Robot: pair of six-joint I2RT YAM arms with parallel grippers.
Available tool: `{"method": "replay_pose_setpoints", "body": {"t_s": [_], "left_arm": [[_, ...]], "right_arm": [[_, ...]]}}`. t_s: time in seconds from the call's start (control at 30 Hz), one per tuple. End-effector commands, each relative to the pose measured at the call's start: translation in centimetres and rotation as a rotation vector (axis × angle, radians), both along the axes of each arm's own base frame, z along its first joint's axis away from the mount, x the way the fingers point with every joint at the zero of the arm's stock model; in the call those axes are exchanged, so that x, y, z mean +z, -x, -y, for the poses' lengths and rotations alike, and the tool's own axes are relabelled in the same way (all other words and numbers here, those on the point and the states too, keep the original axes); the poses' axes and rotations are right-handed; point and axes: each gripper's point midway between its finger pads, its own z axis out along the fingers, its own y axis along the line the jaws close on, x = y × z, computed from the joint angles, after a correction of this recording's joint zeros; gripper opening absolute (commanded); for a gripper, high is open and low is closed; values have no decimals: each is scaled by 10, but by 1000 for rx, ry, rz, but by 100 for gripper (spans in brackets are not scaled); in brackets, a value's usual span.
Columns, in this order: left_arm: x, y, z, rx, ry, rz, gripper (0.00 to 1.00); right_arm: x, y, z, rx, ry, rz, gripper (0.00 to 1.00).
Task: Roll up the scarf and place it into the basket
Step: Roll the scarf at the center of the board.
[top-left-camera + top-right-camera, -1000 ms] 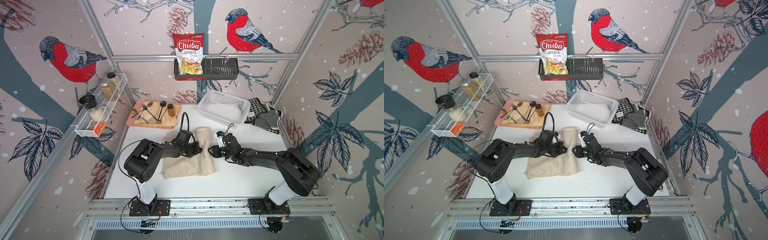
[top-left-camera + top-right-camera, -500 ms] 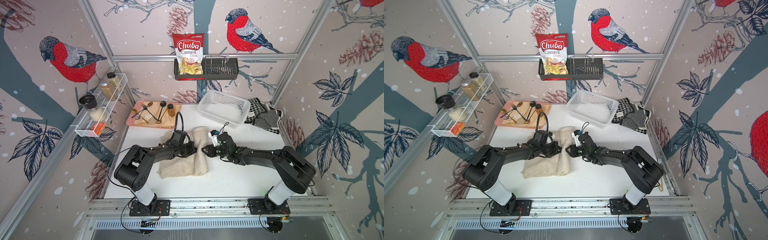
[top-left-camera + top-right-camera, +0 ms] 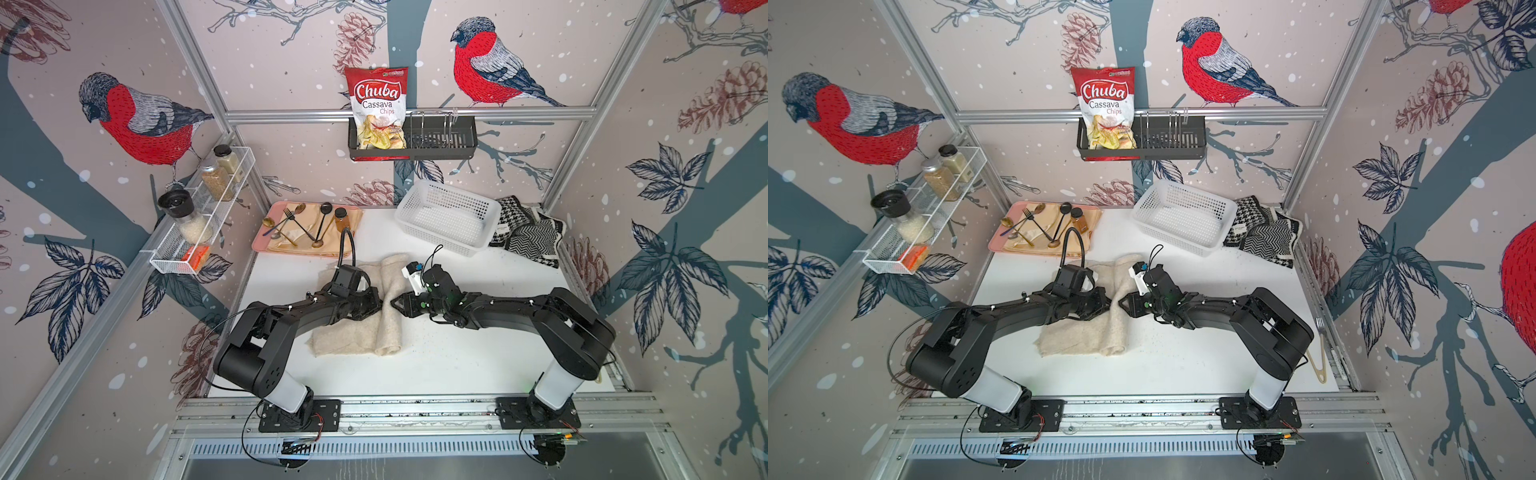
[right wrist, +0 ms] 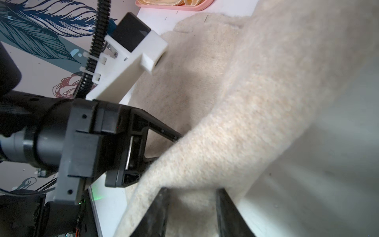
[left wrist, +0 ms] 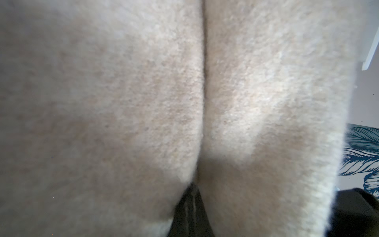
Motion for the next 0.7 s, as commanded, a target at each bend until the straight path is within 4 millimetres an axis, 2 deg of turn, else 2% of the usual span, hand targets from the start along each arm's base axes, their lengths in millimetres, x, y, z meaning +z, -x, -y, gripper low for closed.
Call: {"method": "replay_pose_setpoints", "body": {"t_s": [0.0,0.2,0.33,0.47,0.67], "left_arm": [[-4,2,-7,6,-17,3,0],[-10,6,-19,46,2,-20,0],[2,5,-37,124,-22,11,0],[15,3,-62,208,-131,46,0],[16,6,-87,273,-230,30,0]], "right_arm": [[3,3,-12,42,4,23,40],[-4,4,-26,76,27,17,40],[-12,6,-33,98,47,3,40],[-12,9,-42,122,52,11,41],[-8,10,-51,145,52,18,41]]}}
